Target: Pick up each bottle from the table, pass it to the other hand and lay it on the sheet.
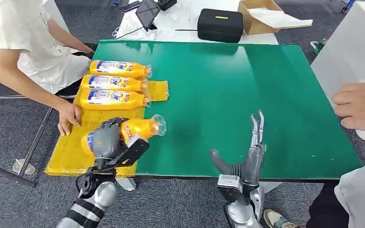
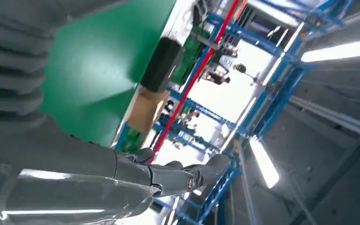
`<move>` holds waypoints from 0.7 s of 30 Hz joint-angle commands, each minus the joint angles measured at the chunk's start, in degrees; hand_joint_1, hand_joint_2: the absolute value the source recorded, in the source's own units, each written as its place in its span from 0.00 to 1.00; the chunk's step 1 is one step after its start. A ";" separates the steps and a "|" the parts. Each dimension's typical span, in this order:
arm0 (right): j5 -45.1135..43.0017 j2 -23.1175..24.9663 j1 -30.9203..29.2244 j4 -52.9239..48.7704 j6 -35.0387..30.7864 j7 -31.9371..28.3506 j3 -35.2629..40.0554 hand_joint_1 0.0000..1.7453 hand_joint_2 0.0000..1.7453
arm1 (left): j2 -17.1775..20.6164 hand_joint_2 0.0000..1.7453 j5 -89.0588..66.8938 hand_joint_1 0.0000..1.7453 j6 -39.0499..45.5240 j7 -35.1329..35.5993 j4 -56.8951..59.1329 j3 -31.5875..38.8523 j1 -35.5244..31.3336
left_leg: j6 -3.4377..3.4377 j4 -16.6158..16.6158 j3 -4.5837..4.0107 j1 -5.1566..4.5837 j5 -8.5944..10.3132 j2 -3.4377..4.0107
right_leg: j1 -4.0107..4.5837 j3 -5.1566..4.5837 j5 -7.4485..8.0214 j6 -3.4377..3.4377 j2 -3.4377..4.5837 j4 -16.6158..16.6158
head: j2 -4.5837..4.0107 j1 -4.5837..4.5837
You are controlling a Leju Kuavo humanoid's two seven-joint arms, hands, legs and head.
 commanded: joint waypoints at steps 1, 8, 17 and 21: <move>-2.48 -1.74 -3.49 7.71 0.04 0.11 3.84 0.00 1.00 | 0.35 1.00 -0.64 1.00 -7.23 0.96 22.10 -2.87 -10.27 | -0.02 -0.05 0.26 0.04 -0.08 -0.02 | 0.05 0.28 -0.07 -0.09 -0.01 -0.07 | 0.00 0.00; -2.48 -1.74 -3.49 7.71 0.04 0.11 3.84 0.00 1.00 | 0.35 1.00 -0.64 1.00 -7.23 0.96 22.10 -2.87 -10.27 | -0.01 -0.02 0.20 0.04 -0.08 0.05 | 0.05 0.20 -0.05 -0.07 0.07 -0.04 | 0.00 0.00; -2.48 -1.74 -3.49 7.71 0.04 0.11 3.84 0.00 1.00 | 0.35 1.00 -0.64 1.00 -7.23 0.96 22.10 -2.87 -10.27 | -0.02 -0.01 0.26 0.05 -0.10 0.07 | 0.06 0.25 -0.05 -0.10 0.11 -0.04 | 0.00 0.00; -3.59 -1.88 -3.63 8.40 0.04 0.11 4.36 0.00 1.00 | 0.11 1.00 -0.14 0.91 -8.58 1.31 24.44 -2.22 -11.00 | -0.04 0.01 0.35 0.06 -0.14 0.09 | 0.07 0.35 -0.11 -0.12 0.12 -0.02 | 0.00 0.00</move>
